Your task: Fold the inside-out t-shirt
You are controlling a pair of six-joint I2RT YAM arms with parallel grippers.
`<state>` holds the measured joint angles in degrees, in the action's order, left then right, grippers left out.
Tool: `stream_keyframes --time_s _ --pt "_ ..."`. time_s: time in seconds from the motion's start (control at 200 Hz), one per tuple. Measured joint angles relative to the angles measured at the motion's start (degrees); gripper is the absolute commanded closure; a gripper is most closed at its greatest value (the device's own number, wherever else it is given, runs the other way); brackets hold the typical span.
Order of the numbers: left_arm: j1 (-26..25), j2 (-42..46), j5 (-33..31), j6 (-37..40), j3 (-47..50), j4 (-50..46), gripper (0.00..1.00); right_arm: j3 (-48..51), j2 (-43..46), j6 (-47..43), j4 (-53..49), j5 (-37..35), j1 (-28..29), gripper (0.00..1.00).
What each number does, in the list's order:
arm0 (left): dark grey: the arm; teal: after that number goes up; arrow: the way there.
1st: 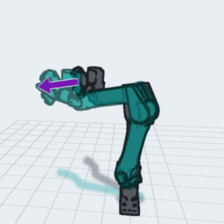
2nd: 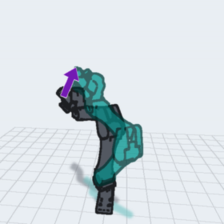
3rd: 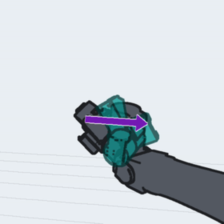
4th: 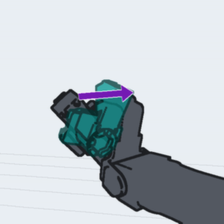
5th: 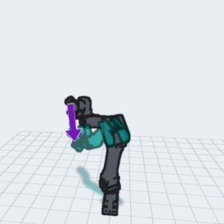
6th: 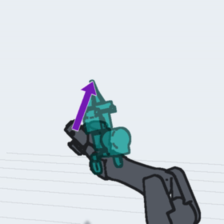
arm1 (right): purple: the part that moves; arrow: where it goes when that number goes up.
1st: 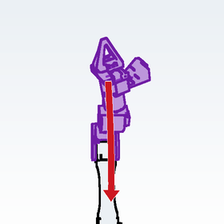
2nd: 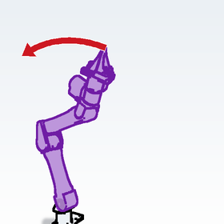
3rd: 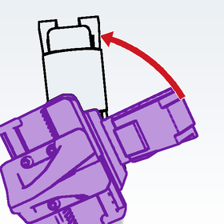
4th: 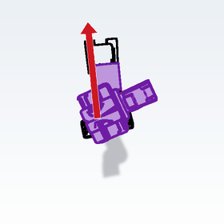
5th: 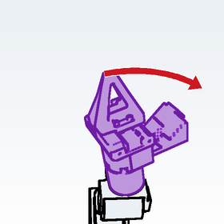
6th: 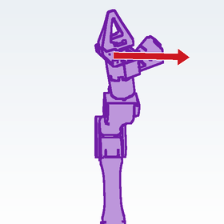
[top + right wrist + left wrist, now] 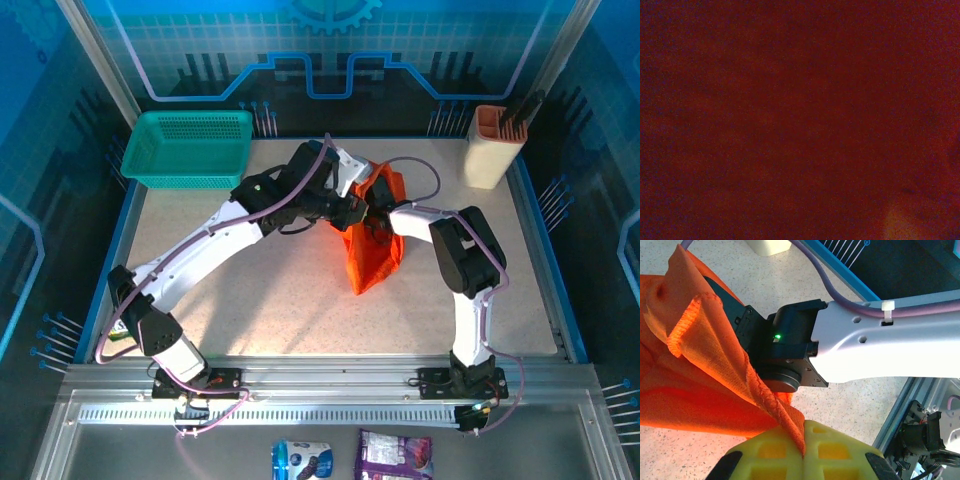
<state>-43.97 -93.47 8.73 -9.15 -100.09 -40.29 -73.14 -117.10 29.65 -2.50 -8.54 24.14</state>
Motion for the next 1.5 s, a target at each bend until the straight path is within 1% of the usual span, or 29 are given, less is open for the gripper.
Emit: stream_keyframes --time_s 0.06,0.11,0.195,0.3,0.41,0.625,0.75,0.906,1.036,1.151,1.261,1.391,1.501 --pt "-0.04 -0.02 -0.37 0.00 0.00 -0.02 1.00 -0.07 -0.07 -1.05 -0.94 0.00 0.00 0.69" --pt "-0.09 -0.02 -1.05 -0.02 0.00 -0.02 1.00 0.02 0.00 -1.27 -1.68 -0.13 0.07 0.79" --pt "0.28 -0.02 -2.08 -0.39 0.00 -0.02 1.00 1.22 1.25 -2.99 -2.71 -0.46 0.48 0.90" --pt "1.88 -0.02 -2.51 -2.21 0.00 0.00 1.00 5.20 6.14 -4.57 -5.81 -0.44 2.08 1.00" --pt "5.31 -0.35 -2.51 -4.55 0.00 0.22 1.00 9.33 13.44 -5.38 -10.12 0.44 4.61 1.00" --pt "14.16 -2.60 -2.45 -8.35 0.98 1.62 1.00 13.09 29.31 -6.84 -16.68 4.50 7.96 1.00" --pt "18.84 -2.51 -2.14 -10.01 6.47 3.56 1.00 14.27 38.18 -7.23 -20.68 6.12 9.25 1.00" --pt "23.32 -2.51 -0.46 -11.93 14.47 6.05 1.00 14.14 46.88 -7.65 -23.85 7.61 9.29 1.00" --pt "25.92 -2.51 1.68 -13.66 21.20 9.60 1.00 12.41 50.88 -6.95 -24.28 11.17 8.94 1.00" --pt "27.96 -2.51 3.48 -15.45 26.12 12.66 1.00 9.33 52.28 -5.55 -22.40 15.76 8.07 1.00" --pt "30.40 -2.51 5.40 -17.35 30.25 16.24 1.00 6.73 53.57 -4.59 -19.78 18.38 7.72 1.00" --pt "34.53 -1.88 9.18 -20.55 36.96 22.23 1.00 5.55 56.39 -4.17 -18.40 18.62 7.10 1.00" --pt "38.51 0.39 12.44 -23.04 42.32 25.73 1.00 5.53 59.14 -4.22 -19.63 15.41 5.64 1.00"
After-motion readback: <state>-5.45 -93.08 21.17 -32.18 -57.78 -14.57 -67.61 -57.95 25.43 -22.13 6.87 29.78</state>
